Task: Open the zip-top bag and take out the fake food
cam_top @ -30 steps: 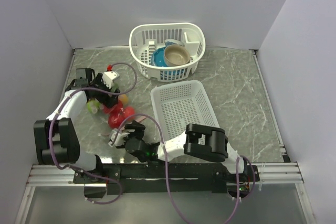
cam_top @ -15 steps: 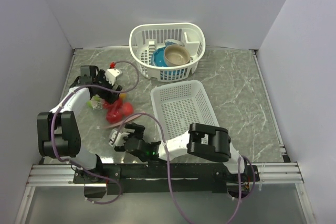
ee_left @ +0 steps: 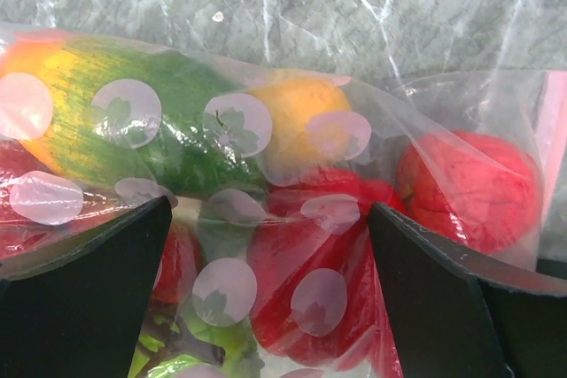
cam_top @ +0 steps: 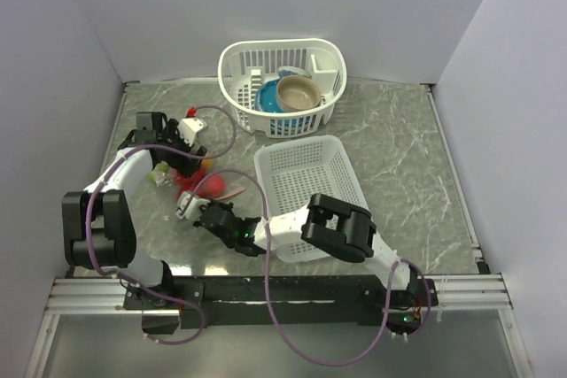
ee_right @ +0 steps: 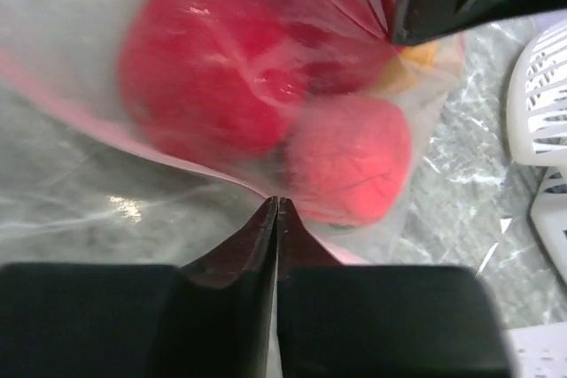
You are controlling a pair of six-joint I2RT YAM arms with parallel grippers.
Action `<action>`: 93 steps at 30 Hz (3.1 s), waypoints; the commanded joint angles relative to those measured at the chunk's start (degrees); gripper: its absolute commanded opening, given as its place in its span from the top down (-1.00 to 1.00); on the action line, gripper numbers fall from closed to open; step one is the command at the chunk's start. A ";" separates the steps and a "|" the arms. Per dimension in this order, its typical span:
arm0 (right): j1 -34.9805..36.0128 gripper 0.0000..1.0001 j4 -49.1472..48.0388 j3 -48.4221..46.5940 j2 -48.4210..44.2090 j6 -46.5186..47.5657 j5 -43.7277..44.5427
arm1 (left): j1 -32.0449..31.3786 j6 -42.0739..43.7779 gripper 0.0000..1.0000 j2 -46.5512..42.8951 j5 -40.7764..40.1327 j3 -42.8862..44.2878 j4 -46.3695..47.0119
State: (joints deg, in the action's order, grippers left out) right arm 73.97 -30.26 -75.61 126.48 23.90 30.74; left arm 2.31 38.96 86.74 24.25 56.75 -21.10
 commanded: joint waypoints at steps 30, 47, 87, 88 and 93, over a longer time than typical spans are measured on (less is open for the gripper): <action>-1.91 -1.00 9.52 3.99 -9.67 -3.69 -6.32 | 12.37 -12.41 -0.99 -2.02 7.22 6.44 4.22; -0.06 -0.45 10.22 -6.38 0.35 1.85 -5.34 | 7.10 -13.39 -0.99 6.16 -1.49 4.69 10.56; -15.35 1.00 44.14 -35.83 -14.06 -14.32 -23.27 | 28.89 1.97 -0.99 -16.97 59.41 29.99 -37.76; -15.53 1.00 45.28 -36.18 -13.72 -14.06 -22.92 | 28.98 4.35 -0.99 -16.00 59.60 30.61 -40.74; -16.23 1.00 51.43 -46.69 -7.93 -12.65 -18.53 | 28.37 19.32 -0.99 -10.72 59.25 36.67 -57.73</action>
State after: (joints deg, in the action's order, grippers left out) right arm 58.46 18.39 -111.79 115.92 10.37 8.75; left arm 30.98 46.65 74.76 79.92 88.92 -64.71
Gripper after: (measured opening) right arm 0.010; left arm 0.994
